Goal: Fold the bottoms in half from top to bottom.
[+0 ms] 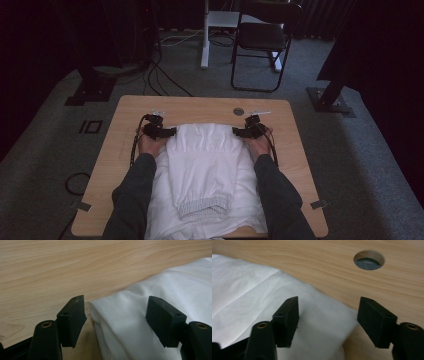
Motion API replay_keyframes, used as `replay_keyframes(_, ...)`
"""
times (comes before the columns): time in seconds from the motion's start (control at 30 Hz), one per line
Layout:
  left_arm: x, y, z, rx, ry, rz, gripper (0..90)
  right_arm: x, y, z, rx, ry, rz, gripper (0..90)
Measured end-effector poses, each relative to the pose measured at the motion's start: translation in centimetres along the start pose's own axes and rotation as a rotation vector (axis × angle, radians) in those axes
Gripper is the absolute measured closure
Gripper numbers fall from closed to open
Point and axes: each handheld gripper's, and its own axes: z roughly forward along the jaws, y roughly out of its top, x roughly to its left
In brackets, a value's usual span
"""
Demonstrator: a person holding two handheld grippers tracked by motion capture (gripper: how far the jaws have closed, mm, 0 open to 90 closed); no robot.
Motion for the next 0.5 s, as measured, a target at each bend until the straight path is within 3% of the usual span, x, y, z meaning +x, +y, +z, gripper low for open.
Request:
replay_keyframes(0.03,0.1,-0.2,0.3,0.010,-0.002,-0.005,34.8,0.0,0.1,0.9,0.030,-0.003,0.009,28.2)
replay_keyframes(0.1,0.4,-0.5,0.7,0.041,-0.009,-0.010,39.0,0.2,0.1,1.6,0.063,-0.017,0.007,33.3)
replay_keyframes(0.13,0.4,-0.7,0.8,0.049,-0.021,-0.011,45.7,0.3,0.1,1.8,0.082,-0.029,0.003,41.5)
replay_keyframes(0.2,0.3,-0.6,0.5,0.041,-0.029,0.004,65.7,0.4,0.0,2.0,0.113,-0.036,-0.011,71.6)
replay_keyframes(0.27,0.2,-0.3,0.0,0.030,0.006,0.003,84.7,0.4,-0.1,2.1,0.131,-0.065,-0.025,86.4)
replay_keyframes(0.3,0.2,-0.2,-0.1,0.028,0.017,-0.002,86.5,0.3,-0.1,1.9,0.134,-0.082,-0.031,87.8)
replay_keyframes(0.4,0.3,-0.2,0.0,0.032,0.030,-0.023,83.7,-0.1,-0.2,1.7,0.127,-0.081,-0.007,84.4)
replay_keyframes(0.43,0.3,-0.2,0.1,0.031,0.045,-0.035,76.7,-0.2,-0.2,1.6,0.121,-0.077,-0.004,77.0)
replay_keyframes(0.47,0.4,-0.2,0.3,0.025,0.050,-0.055,64.0,-0.2,-0.1,1.5,0.108,-0.071,-0.005,66.8)
replay_keyframes(0.5,0.7,-0.2,0.4,0.019,0.030,-0.081,53.6,-0.4,0.0,1.4,0.093,-0.054,0.004,58.4)
